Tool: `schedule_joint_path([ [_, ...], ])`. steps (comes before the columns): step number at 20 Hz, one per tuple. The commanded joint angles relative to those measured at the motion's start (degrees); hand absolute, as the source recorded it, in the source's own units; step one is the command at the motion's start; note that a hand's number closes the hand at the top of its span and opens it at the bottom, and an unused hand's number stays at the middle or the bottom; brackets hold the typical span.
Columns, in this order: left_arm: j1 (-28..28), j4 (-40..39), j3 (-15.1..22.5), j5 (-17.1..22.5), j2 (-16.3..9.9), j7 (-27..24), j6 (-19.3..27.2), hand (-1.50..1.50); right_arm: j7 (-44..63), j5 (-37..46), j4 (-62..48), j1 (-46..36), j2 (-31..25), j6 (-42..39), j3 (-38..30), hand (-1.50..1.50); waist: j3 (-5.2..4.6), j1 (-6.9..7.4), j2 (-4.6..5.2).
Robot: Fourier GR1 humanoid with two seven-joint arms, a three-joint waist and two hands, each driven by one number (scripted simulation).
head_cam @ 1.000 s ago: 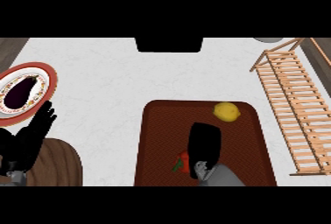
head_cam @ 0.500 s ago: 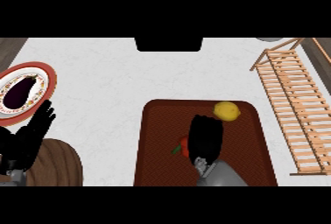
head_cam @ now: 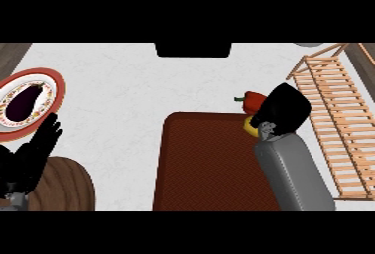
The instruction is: Pick the bell pepper from the tray and place it in the tiered shelf
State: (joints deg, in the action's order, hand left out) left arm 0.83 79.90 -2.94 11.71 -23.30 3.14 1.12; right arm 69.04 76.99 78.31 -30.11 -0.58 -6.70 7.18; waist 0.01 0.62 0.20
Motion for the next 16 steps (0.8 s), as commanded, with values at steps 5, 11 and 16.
schedule_joint_path([
  [5, 0.05, 0.33, 0.66, -0.12, 0.05, 0.7, -0.96, 0.0, 16.13, 5.65, 1.28, -13.46, 0.56, 4.33, -9.24, 1.5, -0.08, 1.41, -0.44],
  [11, -1.34, -1.28, 1.07, -1.12, 0.23, 0.63, -0.85, 0.0, 16.18, 11.66, 6.33, -21.22, 0.56, 4.96, -13.16, 1.5, -0.17, 0.81, -0.59],
  [16, -1.43, -1.41, -0.52, 0.19, 0.16, 1.16, -0.89, 0.0, 16.17, 18.22, 8.6, -27.44, 0.57, -1.55, -13.81, 1.5, -0.2, 1.02, -0.86],
])
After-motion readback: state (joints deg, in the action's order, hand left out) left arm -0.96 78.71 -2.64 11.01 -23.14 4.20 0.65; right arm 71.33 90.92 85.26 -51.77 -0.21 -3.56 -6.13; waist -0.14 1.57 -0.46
